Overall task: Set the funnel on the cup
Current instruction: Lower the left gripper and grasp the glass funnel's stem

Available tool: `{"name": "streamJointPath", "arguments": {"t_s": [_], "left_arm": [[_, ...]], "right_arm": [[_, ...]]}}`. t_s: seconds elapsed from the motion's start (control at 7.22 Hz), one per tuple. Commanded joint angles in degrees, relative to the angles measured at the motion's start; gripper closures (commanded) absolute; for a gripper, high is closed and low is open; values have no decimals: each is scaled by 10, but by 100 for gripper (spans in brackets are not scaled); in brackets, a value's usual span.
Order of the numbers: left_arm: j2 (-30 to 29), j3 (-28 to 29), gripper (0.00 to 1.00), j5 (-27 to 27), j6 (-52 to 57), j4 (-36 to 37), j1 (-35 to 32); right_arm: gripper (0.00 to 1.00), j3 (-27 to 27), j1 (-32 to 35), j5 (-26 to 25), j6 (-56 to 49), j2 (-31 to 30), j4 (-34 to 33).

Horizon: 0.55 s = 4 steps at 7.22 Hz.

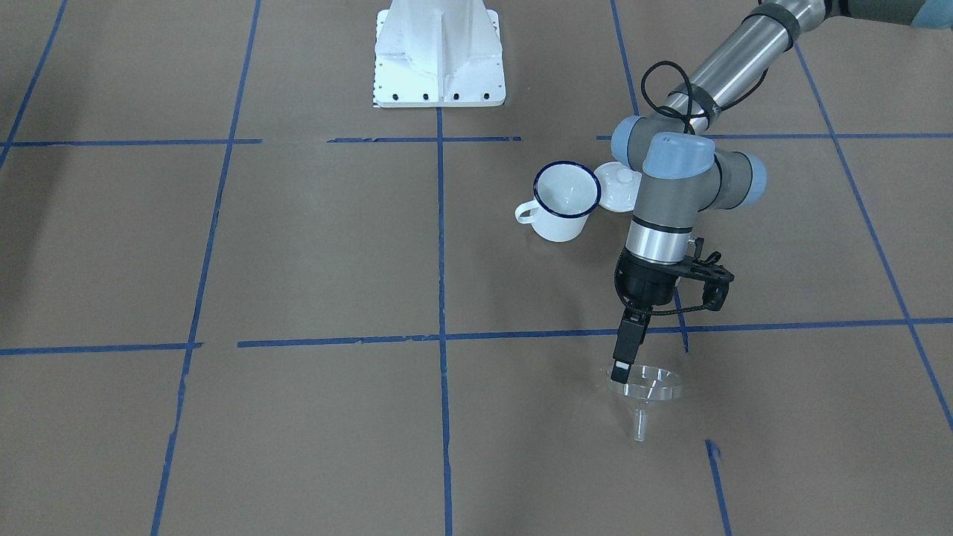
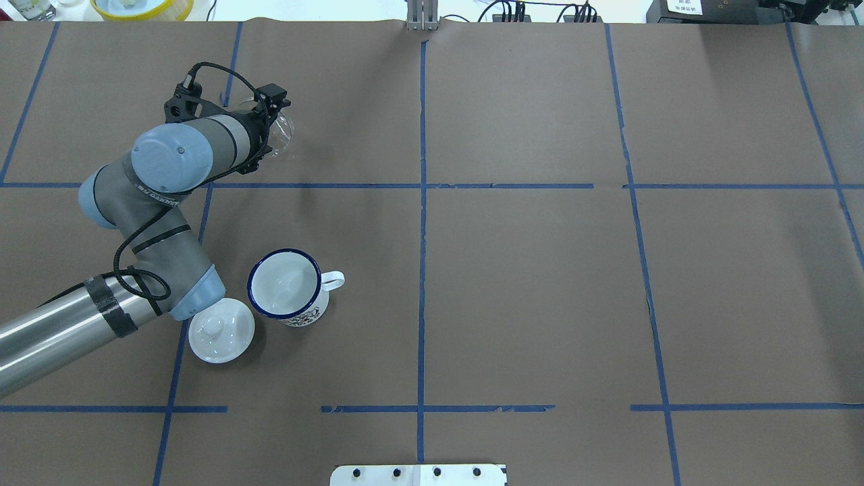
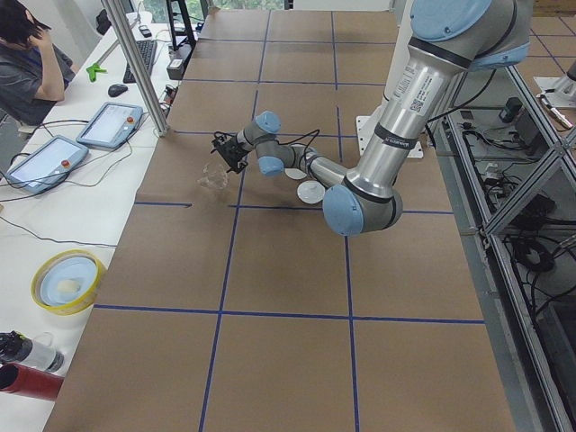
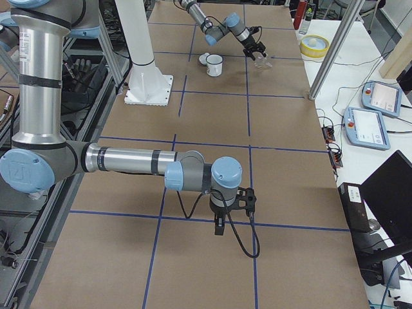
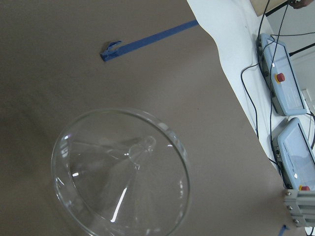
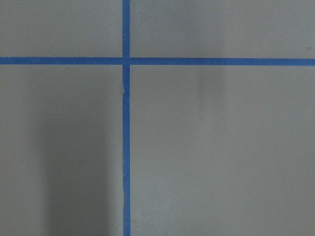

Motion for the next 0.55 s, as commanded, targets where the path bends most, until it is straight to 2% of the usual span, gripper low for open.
{"name": "streamJointPath", "arguments": {"t_s": [0.0, 0.42], "left_arm": [[-1, 12, 9, 26, -6, -9, -5], [-6, 13, 9, 27, -9, -12, -37]], "right_arm": [[0, 0, 0, 0, 0, 0, 0], [0, 0, 0, 0, 0, 0, 0]]}}
